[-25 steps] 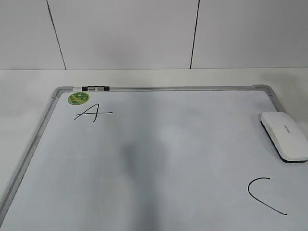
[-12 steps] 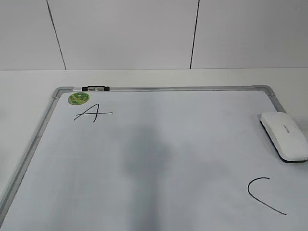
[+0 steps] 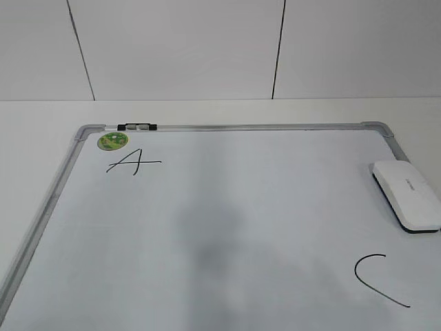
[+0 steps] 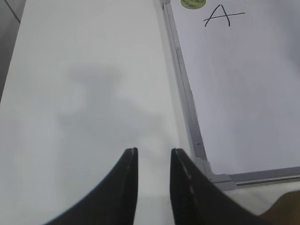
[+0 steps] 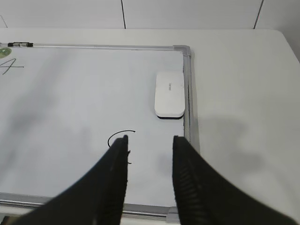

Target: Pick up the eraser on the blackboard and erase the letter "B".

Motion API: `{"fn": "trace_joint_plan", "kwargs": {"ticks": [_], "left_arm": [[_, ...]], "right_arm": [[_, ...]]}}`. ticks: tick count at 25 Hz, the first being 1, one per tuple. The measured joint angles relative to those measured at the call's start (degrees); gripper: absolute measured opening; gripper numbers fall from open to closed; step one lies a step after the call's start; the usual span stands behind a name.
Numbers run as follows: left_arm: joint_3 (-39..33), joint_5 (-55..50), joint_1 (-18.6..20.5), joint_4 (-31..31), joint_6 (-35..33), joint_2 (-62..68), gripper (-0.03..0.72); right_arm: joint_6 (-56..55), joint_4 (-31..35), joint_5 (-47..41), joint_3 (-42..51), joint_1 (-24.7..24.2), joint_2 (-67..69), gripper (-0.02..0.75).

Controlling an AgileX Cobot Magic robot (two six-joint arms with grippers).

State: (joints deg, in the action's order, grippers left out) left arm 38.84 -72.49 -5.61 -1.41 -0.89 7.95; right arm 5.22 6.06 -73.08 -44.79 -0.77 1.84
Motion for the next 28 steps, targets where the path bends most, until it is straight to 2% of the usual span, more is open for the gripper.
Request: {"fn": "trace_joint_plan", "kwargs": {"ticks": [5,10,22,28], "left_arm": [[-5.82,0.89,0.0,0.0,-2.07,-7.19,0.172],[-8.08,6.28,0.0,-1.28,-2.39,-7.3,0.172],[-9.01,8.57,0.0,-1.54,-2.61,-7.3,0.172],[-9.01,8.66,0.0,-1.54,-2.61,-7.3,0.172]], "right_arm": [[3.43,-0.05,0.0,7.4,0.0,-2.95,0.285],[4.46,-0.44,-0.04,12.69,0.0,-2.95,0.285],[4.79,-2.72,6.32,15.65,0.0,-2.95,0.285],[4.79,-2.93,6.83,15.76,0.0,-2.95,0.285]]}}
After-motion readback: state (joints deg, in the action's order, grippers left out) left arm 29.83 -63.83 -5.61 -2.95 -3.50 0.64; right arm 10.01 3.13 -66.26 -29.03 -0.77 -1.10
